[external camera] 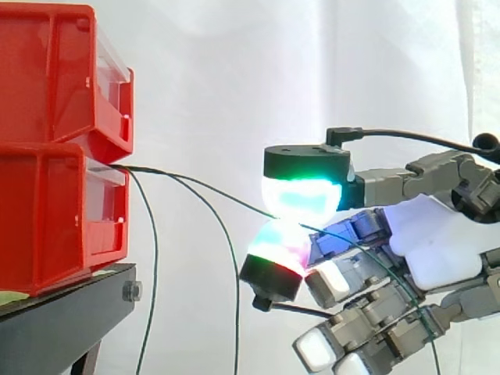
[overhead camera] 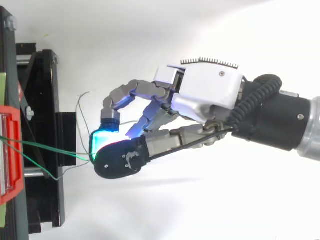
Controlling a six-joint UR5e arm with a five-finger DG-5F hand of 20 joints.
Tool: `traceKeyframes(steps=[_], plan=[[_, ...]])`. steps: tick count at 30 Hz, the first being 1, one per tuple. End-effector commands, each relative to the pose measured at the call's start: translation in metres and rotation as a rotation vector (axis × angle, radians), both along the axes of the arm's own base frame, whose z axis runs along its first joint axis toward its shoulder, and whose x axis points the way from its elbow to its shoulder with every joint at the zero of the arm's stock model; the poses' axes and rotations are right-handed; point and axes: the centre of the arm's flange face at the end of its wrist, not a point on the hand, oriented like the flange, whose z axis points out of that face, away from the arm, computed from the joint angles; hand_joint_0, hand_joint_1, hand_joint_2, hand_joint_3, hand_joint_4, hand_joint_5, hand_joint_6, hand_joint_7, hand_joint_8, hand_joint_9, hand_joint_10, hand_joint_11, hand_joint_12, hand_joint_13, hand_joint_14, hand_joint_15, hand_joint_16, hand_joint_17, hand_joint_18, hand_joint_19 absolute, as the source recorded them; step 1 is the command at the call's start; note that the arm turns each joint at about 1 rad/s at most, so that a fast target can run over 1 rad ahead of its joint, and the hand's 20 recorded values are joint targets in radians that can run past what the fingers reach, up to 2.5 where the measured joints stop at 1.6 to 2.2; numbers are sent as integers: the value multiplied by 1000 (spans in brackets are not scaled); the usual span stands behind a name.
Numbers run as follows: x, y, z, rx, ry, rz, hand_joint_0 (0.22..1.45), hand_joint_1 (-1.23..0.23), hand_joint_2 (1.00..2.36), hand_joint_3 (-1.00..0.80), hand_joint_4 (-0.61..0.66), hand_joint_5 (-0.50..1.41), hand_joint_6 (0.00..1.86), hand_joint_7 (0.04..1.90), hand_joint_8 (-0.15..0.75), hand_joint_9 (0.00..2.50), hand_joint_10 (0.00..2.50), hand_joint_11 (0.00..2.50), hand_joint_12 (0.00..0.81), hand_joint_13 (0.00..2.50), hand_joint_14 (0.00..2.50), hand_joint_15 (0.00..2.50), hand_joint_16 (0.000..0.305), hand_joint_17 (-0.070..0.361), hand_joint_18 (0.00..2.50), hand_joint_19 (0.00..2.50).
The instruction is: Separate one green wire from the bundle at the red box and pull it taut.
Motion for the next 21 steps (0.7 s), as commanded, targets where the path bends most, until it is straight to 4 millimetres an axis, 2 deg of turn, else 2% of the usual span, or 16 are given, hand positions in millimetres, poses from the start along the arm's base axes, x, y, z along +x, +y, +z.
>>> traceKeyframes(steps=[1, 4, 12, 14, 21], plan=[[1, 1, -5, 7, -24, 1, 584, -789, 1015, -53, 42, -105, 913, 1095, 260, 1175, 19, 680, 389, 867, 19, 527, 57, 128, 750, 478], [-2, -2, -9, 7, -18, -1, 584, -790, 1015, -51, 41, -104, 913, 1096, 257, 1176, 17, 683, 389, 867, 19, 531, 57, 128, 751, 479], [-33, -9, 2, 9, -87, -20, 583, -790, 1015, -48, 43, -104, 913, 1096, 261, 1177, 20, 677, 389, 866, 19, 527, 57, 129, 751, 479], [-41, -11, -2, 5, -108, -25, 583, -791, 1015, -49, 43, -104, 913, 1097, 258, 1178, 17, 672, 389, 866, 20, 527, 57, 129, 751, 478], [-45, -12, -15, 4, -114, -25, 583, -790, 1015, -50, 44, -104, 912, 1100, 261, 1177, 17, 679, 388, 864, 19, 532, 57, 129, 748, 480]])
